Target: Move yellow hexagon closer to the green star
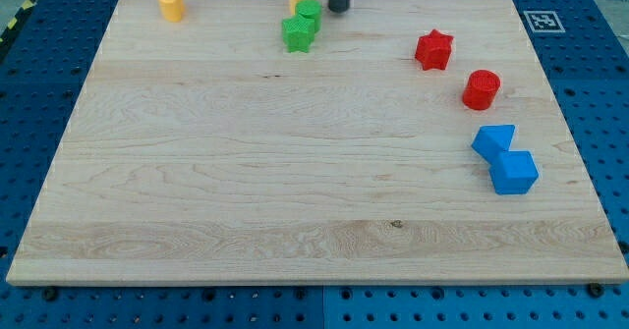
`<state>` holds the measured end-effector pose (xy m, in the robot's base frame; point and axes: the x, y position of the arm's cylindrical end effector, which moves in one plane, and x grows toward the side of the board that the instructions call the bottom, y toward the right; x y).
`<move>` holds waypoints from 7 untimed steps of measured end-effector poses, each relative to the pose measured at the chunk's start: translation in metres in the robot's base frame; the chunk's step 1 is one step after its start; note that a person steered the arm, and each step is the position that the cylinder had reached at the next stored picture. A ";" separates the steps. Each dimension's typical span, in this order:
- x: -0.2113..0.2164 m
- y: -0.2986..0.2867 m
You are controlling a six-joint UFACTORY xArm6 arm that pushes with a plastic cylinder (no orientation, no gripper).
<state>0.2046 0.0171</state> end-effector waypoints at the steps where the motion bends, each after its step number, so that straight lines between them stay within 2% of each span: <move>1: -0.012 -0.025; 5: -0.011 -0.096; 7: -0.011 -0.101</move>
<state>0.1934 -0.0843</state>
